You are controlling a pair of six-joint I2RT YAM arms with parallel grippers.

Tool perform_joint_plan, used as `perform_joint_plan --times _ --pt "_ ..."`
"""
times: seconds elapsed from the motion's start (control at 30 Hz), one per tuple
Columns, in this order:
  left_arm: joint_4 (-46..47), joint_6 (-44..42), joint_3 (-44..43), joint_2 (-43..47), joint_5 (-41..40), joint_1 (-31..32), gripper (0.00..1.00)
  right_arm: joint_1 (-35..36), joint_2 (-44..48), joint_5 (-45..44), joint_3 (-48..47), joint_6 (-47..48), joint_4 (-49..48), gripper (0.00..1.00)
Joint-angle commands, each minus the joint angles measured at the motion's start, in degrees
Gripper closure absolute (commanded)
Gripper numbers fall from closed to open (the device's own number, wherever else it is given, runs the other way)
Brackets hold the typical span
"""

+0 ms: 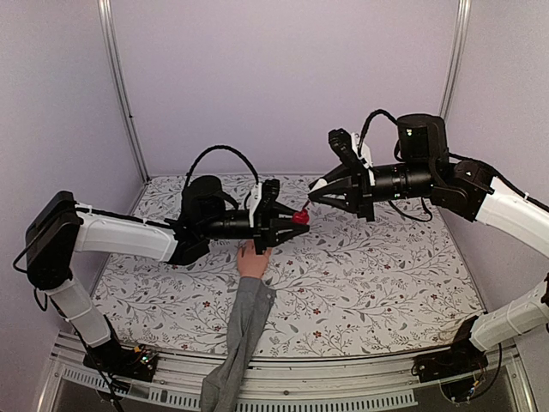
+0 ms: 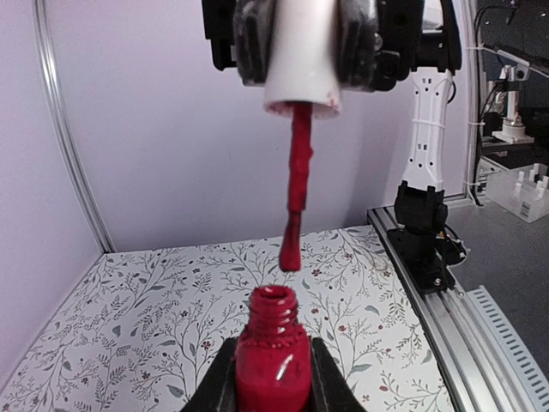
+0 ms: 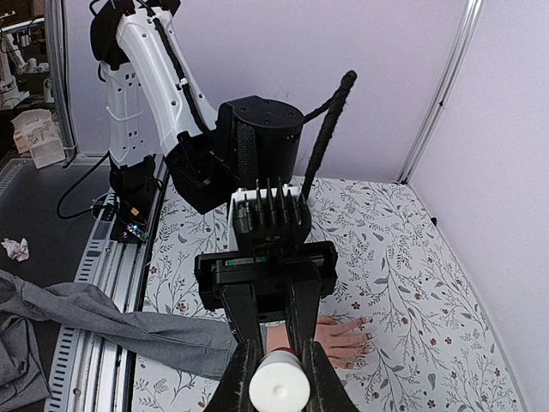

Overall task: Paint the nails
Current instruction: Unscrew the nail polish bottle.

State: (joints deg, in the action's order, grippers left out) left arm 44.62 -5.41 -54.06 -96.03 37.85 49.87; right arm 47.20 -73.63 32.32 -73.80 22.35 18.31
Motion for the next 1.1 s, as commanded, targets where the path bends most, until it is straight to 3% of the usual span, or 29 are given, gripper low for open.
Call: perform_joint_plan --times 0.0,1.07 --pt "-0.28 -0.68 -1.31 -0.37 -0.63 0.45 1.0 0.0 0.28 0.63 0.21 -0.11 -1.23 1.0" --pt "0.46 -0.25 -0.95 -0.31 -0.02 0.15 1.0 -0.09 0.92 -4.94 0.76 0.15 0.06 1.0"
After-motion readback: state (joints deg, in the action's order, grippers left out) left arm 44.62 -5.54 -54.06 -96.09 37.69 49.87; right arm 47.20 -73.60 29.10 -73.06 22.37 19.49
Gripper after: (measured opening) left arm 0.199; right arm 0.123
